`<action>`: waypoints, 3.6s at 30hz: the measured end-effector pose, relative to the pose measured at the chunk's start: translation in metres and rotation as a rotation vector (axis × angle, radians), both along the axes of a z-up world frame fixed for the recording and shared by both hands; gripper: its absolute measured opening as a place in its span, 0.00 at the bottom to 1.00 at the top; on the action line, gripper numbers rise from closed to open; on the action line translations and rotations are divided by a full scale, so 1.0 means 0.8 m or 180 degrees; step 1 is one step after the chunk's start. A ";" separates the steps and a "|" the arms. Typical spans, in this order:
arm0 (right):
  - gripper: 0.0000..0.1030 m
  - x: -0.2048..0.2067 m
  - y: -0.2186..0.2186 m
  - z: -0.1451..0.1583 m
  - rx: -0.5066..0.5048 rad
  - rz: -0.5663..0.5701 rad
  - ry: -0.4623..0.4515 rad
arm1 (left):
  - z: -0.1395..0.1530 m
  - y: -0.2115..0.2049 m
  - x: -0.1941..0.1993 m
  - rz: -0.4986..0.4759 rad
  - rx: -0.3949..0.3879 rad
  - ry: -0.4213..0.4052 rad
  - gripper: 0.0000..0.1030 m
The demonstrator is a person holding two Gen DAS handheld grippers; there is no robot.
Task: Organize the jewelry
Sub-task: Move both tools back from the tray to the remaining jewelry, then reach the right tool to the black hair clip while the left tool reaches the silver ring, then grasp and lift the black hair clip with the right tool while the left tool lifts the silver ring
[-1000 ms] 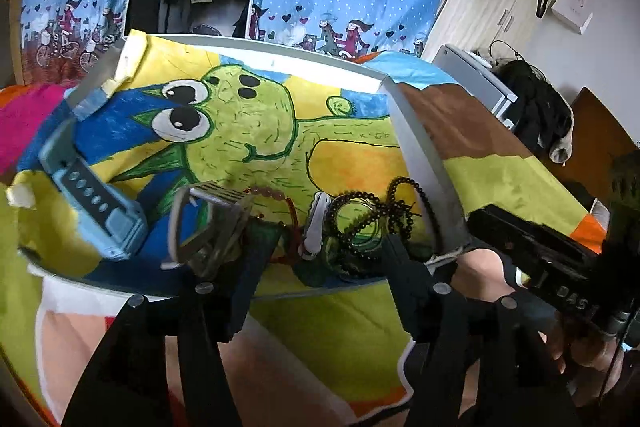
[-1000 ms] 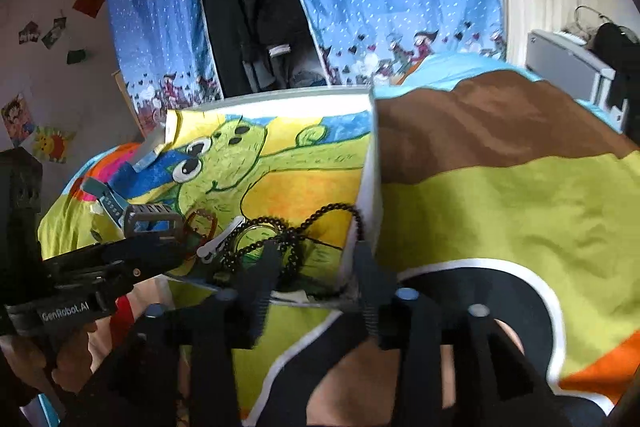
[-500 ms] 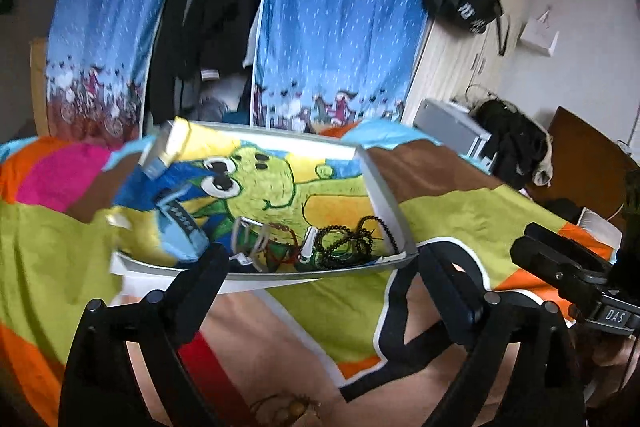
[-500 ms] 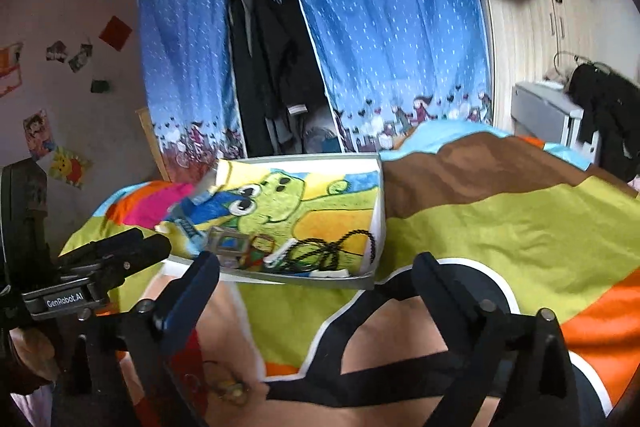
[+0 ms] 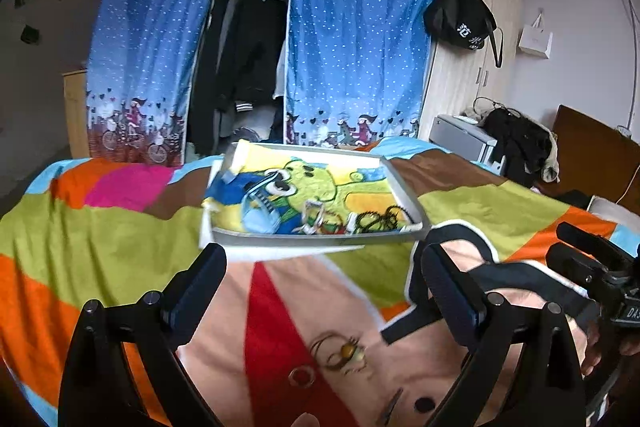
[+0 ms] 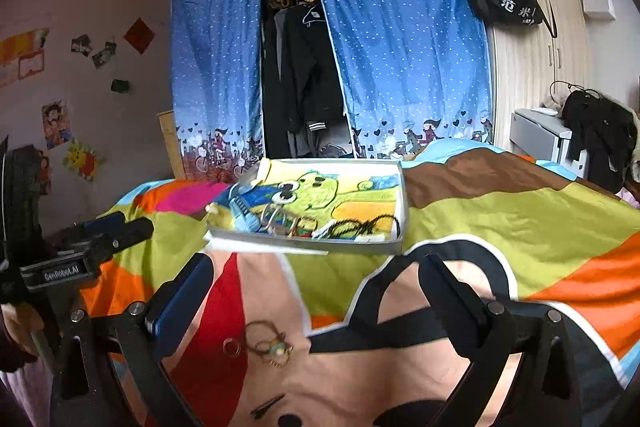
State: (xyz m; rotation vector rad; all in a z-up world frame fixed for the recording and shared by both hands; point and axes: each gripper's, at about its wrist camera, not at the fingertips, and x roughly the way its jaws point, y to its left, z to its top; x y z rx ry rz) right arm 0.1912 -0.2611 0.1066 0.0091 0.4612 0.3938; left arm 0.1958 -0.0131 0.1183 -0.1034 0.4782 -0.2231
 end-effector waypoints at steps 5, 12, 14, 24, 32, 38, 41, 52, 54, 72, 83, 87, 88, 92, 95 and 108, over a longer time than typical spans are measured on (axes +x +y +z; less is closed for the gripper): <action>1.00 -0.029 0.014 -0.023 -0.0020 0.0018 0.0060 | -0.015 0.018 -0.032 0.0057 0.0078 0.0052 0.93; 1.00 -0.057 0.031 -0.072 -0.0136 0.0029 0.0250 | -0.061 0.049 -0.063 0.0153 0.0140 0.0259 0.93; 1.00 -0.062 0.034 -0.087 -0.0172 0.0027 0.0319 | -0.081 0.055 -0.069 0.0159 0.0168 0.0359 0.93; 1.00 -0.074 0.035 -0.177 -0.0188 -0.0036 0.0964 | -0.156 0.064 -0.079 0.0038 0.0209 0.0733 0.93; 1.00 -0.072 0.036 -0.215 -0.0163 -0.0096 0.1257 | -0.184 0.053 -0.068 -0.0168 0.0365 0.0964 0.93; 1.00 -0.066 0.043 -0.221 -0.0067 0.0013 0.1290 | -0.200 0.054 -0.054 -0.0218 0.0378 0.1115 0.93; 1.00 -0.064 0.046 -0.224 -0.0013 0.0070 0.1324 | -0.203 0.058 -0.048 -0.0204 0.0325 0.1167 0.93; 1.00 -0.060 0.053 -0.225 0.0122 0.0239 0.1325 | -0.214 0.072 -0.025 -0.0161 0.0173 0.1300 0.93; 1.00 -0.060 0.055 -0.224 0.0146 0.0275 0.1316 | -0.215 0.074 -0.023 -0.0160 0.0142 0.1310 0.93; 0.55 -0.037 0.077 -0.233 0.0158 0.0345 0.1495 | -0.206 0.068 -0.020 -0.0345 0.0097 0.1168 0.93; 0.36 -0.020 0.081 -0.245 0.0005 0.0137 0.1548 | -0.219 0.041 0.020 -0.0789 0.0059 0.1143 0.74; 0.31 -0.013 0.084 -0.252 -0.0007 0.0113 0.1577 | -0.231 0.036 0.037 -0.0910 0.0026 0.1255 0.55; 0.31 -0.012 0.085 -0.253 -0.0011 0.0112 0.1580 | -0.233 0.035 0.040 -0.0929 0.0014 0.1283 0.51; 0.25 -0.002 0.093 -0.260 -0.0063 0.0094 0.1602 | -0.246 0.032 0.060 -0.0971 0.0020 0.1437 0.41; 0.16 0.007 0.097 -0.265 -0.0091 0.0062 0.1632 | -0.264 0.030 0.076 -0.0961 0.0070 0.1658 0.30; 0.12 0.035 0.105 -0.270 -0.0044 0.0069 0.1638 | -0.272 0.022 0.094 -0.1040 0.0220 0.1743 0.15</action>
